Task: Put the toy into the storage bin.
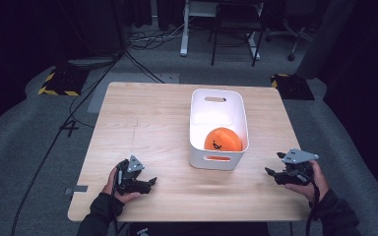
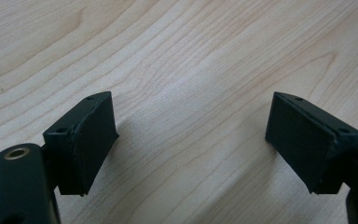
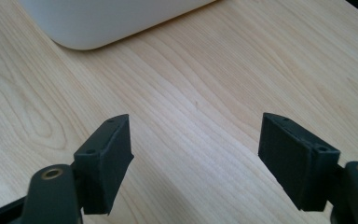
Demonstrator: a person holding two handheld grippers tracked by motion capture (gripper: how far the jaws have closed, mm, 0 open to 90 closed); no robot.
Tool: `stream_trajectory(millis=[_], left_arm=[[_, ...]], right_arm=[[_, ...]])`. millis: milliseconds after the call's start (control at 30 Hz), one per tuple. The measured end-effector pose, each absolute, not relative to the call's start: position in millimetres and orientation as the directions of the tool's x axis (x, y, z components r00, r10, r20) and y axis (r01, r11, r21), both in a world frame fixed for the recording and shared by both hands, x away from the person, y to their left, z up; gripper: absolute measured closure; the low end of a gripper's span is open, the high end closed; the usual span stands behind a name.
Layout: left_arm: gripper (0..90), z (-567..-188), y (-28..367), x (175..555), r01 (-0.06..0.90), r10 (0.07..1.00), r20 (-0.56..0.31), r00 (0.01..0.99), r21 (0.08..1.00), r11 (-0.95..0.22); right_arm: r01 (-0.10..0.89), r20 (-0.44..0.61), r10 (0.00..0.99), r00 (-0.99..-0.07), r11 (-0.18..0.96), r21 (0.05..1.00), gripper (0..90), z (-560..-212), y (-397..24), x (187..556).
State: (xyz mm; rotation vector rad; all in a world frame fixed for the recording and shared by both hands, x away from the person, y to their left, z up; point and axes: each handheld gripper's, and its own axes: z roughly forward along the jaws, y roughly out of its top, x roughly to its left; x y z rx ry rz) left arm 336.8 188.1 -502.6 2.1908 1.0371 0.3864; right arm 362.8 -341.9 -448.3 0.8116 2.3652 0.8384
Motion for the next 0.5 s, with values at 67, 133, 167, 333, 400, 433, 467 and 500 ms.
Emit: stream_trajectory(millis=[67,133,167,333,400,433,467,500], left_arm=[[16.3,-502.7,187.9,336.6,0.570,0.770,-0.021,0.638,0.685,-0.454],[16.3,-502.6,188.1,336.8,0.568,0.768,-0.018,0.640,0.685,-0.457],[16.3,-502.6,188.0,336.8,0.569,0.770,-0.018,0.638,0.685,-0.456],[16.3,-502.7,188.0,336.7,0.570,0.769,-0.020,0.639,0.684,-0.455],[16.3,-502.7,187.9,336.6,0.570,0.770,-0.021,0.638,0.685,-0.454],[16.3,-502.6,188.1,336.8,0.568,0.769,-0.018,0.639,0.685,-0.456],[16.3,-502.6,188.1,336.8,0.569,0.769,-0.019,0.639,0.684,-0.457],[16.3,-502.6,188.1,336.8,0.569,0.769,-0.019,0.639,0.684,-0.457]], right_arm=[[0.371,-0.241,0.678,-0.694,0.624,0.687,25.7,-450.4,-343.5,361.2],[0.372,-0.242,0.680,-0.692,0.624,0.687,25.6,-451.3,-344.1,360.9],[0.377,-0.243,0.675,-0.696,0.632,0.677,25.3,-453.2,-346.7,359.6],[0.392,-0.233,0.685,-0.690,0.625,0.676,25.1,-456.8,-351.8,356.6],[0.401,-0.223,0.692,-0.687,0.617,0.677,24.9,-458.5,-353.6,355.2],[0.398,-0.226,0.691,-0.686,0.617,0.679,24.8,-459.8,-354.8,354.8],[0.398,-0.226,0.691,-0.686,0.617,0.679,24.8,-459.8,-354.8,354.8],[0.405,-0.218,0.693,-0.687,0.614,0.677,24.5,-460.8,-355.7,354.2]])
